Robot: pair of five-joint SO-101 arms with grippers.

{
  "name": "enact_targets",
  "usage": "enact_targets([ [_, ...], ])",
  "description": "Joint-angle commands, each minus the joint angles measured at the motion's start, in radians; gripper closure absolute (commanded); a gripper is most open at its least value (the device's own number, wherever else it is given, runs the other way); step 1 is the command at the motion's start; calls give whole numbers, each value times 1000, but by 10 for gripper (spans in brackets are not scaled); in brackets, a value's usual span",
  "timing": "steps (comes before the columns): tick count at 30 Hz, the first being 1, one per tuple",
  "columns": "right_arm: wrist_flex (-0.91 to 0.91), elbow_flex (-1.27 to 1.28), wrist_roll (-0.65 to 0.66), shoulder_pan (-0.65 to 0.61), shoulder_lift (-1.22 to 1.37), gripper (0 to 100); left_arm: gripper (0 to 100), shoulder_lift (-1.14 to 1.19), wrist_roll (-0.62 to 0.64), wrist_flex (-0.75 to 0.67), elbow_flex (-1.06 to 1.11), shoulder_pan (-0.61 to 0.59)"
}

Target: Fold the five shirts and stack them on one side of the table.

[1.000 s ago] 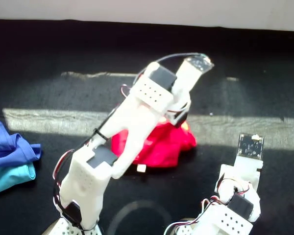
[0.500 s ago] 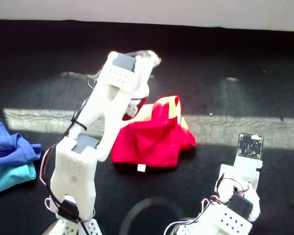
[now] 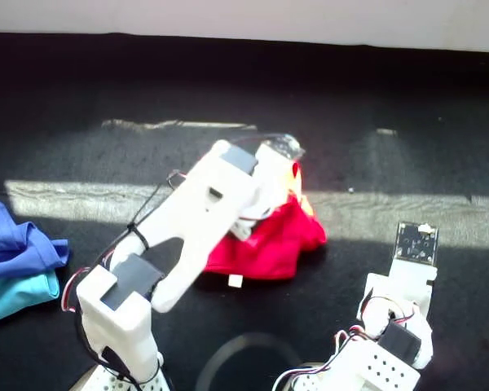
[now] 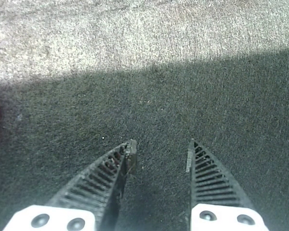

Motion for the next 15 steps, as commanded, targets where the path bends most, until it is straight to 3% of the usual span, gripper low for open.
enact_targets([
  [1, 7, 134, 3, -1, -13, 828, 991, -65, 5, -29, 22, 35],
  [12, 7, 134, 3, -1, -13, 828, 991, -81, 8, 3, -18, 85],
  [15, 7, 134, 3, -1, -13, 828, 991, -68, 66, 3, -33, 124],
])
